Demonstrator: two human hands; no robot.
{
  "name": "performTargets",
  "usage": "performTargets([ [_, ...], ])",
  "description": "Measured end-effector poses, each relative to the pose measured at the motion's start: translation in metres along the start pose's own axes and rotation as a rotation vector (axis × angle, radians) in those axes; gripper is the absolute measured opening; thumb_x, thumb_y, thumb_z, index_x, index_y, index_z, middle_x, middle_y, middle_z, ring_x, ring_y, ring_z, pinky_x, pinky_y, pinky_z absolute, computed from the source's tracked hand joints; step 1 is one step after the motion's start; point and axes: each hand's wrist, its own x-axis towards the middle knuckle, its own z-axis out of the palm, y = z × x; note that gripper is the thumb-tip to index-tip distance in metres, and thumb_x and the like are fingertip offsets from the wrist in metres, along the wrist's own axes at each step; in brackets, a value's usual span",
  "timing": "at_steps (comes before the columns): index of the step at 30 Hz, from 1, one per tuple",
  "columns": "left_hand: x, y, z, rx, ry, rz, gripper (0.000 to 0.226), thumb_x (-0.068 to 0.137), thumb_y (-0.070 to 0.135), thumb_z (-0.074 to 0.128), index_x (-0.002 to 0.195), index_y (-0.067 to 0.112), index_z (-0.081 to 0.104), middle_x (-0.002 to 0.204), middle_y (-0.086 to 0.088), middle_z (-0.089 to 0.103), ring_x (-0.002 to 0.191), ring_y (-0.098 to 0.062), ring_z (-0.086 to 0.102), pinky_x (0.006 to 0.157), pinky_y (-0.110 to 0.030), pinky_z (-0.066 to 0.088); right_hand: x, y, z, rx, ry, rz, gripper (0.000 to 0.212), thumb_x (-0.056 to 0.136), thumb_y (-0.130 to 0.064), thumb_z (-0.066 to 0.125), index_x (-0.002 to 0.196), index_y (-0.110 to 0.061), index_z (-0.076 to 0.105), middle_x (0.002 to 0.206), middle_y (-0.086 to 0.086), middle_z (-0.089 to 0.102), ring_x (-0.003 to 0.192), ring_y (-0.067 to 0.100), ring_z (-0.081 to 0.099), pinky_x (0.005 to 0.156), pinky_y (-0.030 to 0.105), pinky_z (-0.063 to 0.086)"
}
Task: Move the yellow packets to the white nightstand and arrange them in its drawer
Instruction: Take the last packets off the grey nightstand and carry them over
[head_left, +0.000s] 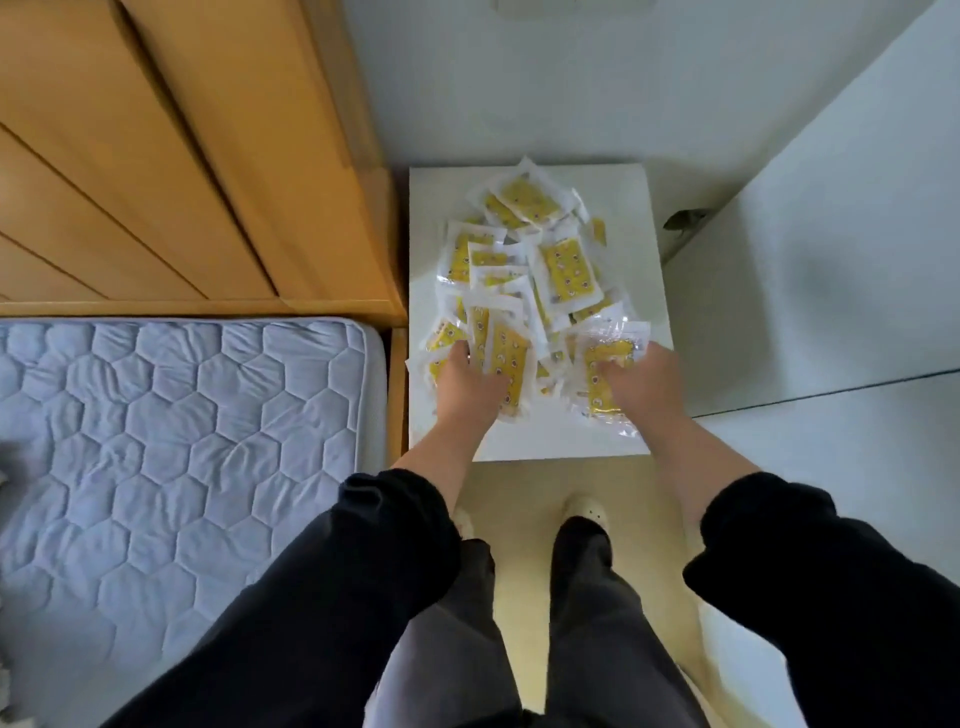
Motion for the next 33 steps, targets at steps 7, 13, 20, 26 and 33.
performTargets([
  [7, 0.081, 0.012, 0.062, 0.052, 0.11, 0.181, 0.072, 0.087, 0.003, 0.057, 0.146, 0.027, 0.026, 0.127, -0.001, 0.051, 0.103, -0.017, 0.058, 0.068, -0.027, 0.053, 0.127, 0.019, 0.002, 0.226, -0.006, 0.042, 0.023, 0.083, -0.021, 0.071, 0.102, -0.015, 0.059, 0.092, -0.002, 0.063, 0.073, 0.011, 0.061, 0.05, 0.016, 0.045],
  [13, 0.11, -0.026, 0.108, 0.664, 0.291, 0.355, 0.068, 0.096, 0.023, 0.04, 0.152, 0.036, 0.004, 0.161, -0.005, -0.009, 0.147, -0.026, -0.013, 0.118, -0.054, -0.003, 0.16, 0.057, 0.032, -0.156, 0.028, 0.037, 0.05, 0.09, -0.045, 0.053, 0.123, -0.008, 0.05, 0.121, 0.013, 0.053, 0.114, 0.035, 0.051, 0.093, 0.043, 0.045],
  [20, 0.116, -0.032, 0.125, 0.834, 0.284, 0.28, 0.07, 0.092, 0.064, 0.025, 0.148, 0.043, -0.012, 0.158, -0.002, -0.023, 0.143, -0.027, -0.027, 0.115, -0.059, -0.006, 0.148, 0.045, 0.051, -0.016, -0.013, -0.017, 0.066, 0.095, -0.03, 0.051, 0.149, -0.012, 0.019, 0.147, 0.011, 0.031, 0.133, 0.031, 0.029, 0.103, 0.043, 0.033],
  [26, 0.105, -0.029, 0.12, 0.812, 0.262, 0.272, 0.074, 0.091, 0.064, 0.032, 0.148, 0.044, -0.011, 0.157, 0.0, -0.026, 0.143, -0.024, -0.027, 0.113, -0.063, -0.004, 0.145, 0.055, 0.038, 0.061, -0.069, -0.025, 0.089, 0.089, -0.036, 0.062, 0.152, -0.011, 0.004, 0.157, 0.011, 0.013, 0.145, 0.029, 0.009, 0.118, 0.045, 0.013],
  [33, 0.088, -0.029, 0.121, 0.812, 0.255, 0.242, 0.07, 0.095, 0.054, 0.036, 0.151, 0.038, -0.003, 0.159, -0.001, -0.02, 0.144, -0.024, -0.025, 0.114, -0.061, -0.006, 0.14, 0.068, 0.026, 0.112, -0.111, -0.102, 0.08, 0.082, -0.035, 0.069, 0.145, -0.009, 0.027, 0.149, 0.01, 0.031, 0.139, 0.027, 0.027, 0.115, 0.046, 0.026],
])
